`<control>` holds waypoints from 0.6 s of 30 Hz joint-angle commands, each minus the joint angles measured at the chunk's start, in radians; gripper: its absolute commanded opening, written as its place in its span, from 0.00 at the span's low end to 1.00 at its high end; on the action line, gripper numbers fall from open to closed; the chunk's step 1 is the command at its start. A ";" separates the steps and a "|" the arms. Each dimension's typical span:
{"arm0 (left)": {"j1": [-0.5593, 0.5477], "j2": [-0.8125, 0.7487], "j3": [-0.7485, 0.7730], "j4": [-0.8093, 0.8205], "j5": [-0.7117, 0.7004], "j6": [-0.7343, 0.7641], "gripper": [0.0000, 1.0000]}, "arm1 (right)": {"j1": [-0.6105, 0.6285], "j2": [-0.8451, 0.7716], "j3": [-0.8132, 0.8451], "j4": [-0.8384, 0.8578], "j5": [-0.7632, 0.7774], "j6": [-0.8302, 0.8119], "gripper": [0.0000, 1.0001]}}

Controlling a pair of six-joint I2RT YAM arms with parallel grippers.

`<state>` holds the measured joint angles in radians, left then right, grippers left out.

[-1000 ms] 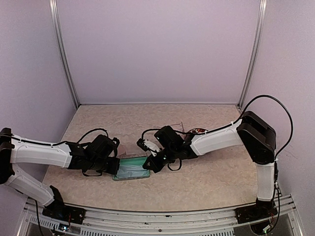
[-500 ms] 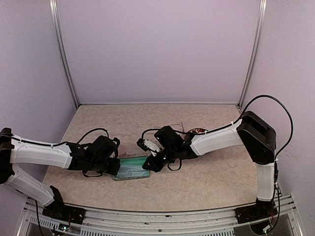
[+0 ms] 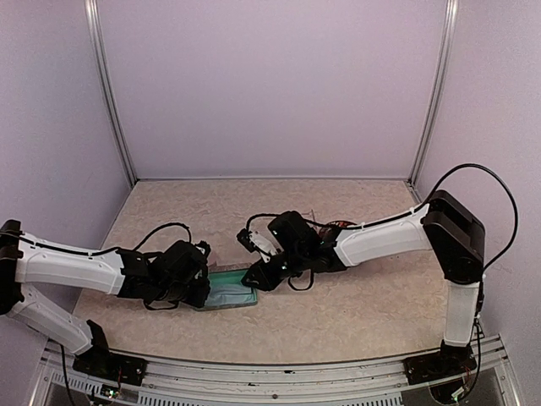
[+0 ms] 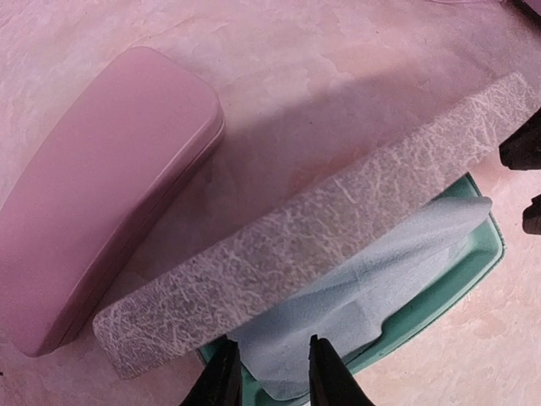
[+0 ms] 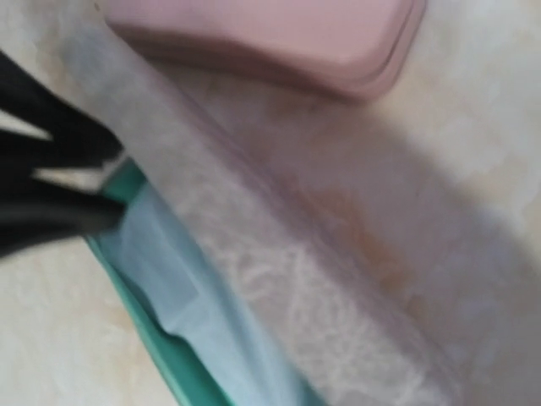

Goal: Organize the sunglasses
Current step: Place the folded cleaning cloth in the sunglasses case, then smooth out the folded cleaning cloth from the sunglasses case.

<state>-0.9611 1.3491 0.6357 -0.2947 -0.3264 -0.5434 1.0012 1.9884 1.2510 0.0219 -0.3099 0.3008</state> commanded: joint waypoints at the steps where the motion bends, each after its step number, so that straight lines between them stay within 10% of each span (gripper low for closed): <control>1: -0.034 -0.018 0.028 -0.024 -0.032 -0.037 0.29 | 0.021 -0.056 -0.026 0.042 0.035 0.032 0.30; 18: -0.056 -0.062 -0.089 0.142 0.052 -0.071 0.40 | 0.082 0.045 -0.040 0.121 0.004 0.112 0.30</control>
<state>-1.0115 1.2968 0.5747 -0.2165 -0.2920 -0.6006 1.0729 1.9945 1.2140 0.0990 -0.3046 0.3817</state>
